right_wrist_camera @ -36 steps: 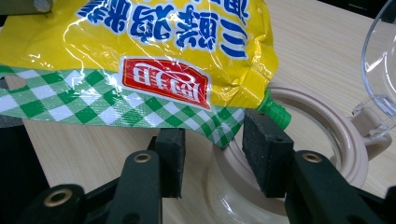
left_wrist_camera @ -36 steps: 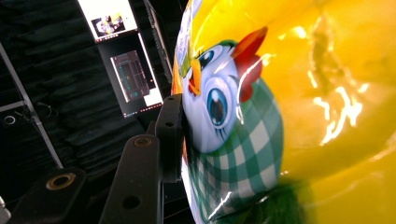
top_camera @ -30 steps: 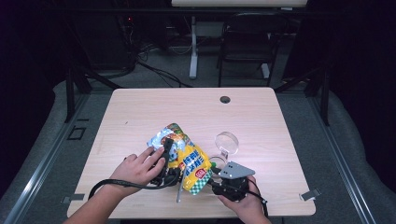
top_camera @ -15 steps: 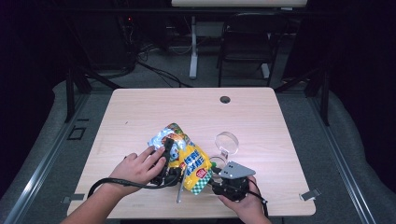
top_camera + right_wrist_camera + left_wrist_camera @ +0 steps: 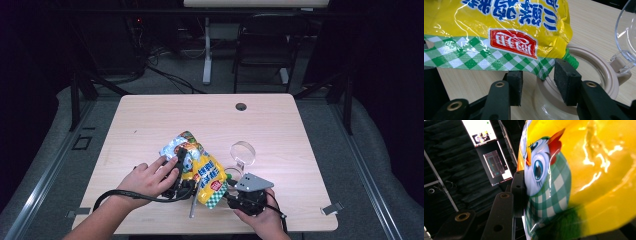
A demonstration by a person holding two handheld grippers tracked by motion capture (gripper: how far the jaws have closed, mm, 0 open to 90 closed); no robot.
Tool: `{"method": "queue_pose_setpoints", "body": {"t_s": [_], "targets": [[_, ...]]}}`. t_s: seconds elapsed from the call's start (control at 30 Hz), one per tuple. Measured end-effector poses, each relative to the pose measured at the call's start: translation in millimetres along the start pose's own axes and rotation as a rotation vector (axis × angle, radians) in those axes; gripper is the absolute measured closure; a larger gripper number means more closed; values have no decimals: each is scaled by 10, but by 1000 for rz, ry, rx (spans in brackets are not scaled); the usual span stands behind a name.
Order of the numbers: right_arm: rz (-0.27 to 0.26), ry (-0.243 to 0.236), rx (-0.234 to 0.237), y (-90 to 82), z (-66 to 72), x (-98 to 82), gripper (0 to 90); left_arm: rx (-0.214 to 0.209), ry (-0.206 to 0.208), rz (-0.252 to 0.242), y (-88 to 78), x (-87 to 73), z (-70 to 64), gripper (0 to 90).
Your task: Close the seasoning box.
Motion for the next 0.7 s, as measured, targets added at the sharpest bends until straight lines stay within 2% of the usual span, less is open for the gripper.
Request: {"method": "queue_pose_setpoints", "body": {"t_s": [0.07,0.1,0.13,0.37,0.4,0.43,0.7], "targets": [[0,1,0,-1,1,1,594,-7,-3,-1,0,1,0,675],[-1,2,1,-1,2,2,594,5,2,-2,2,2,7,675],[-2,5,1,-1,2,3,594,-10,4,3,-2,0,5,675],[-6,13,6,-4,0,8,594,-4,11,-5,3,11,30,675],[-7,14,6,-3,1,8,594,-7,2,-7,5,9,22,675],[-7,13,6,-4,1,9,594,-9,20,2,-1,6,39,676],[-9,15,6,-4,7,12,594,-9,33,-2,-2,14,61,676]]}}
Point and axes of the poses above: each handheld gripper's, and its own axes: y roughly forward along the jaws, x roughly out of its top, z roughly to its left, the point moved 9 cm from there along y, roughly forward along the jaws, and after that the axes turned 15 degrees about -z, right-handed, at the moved point
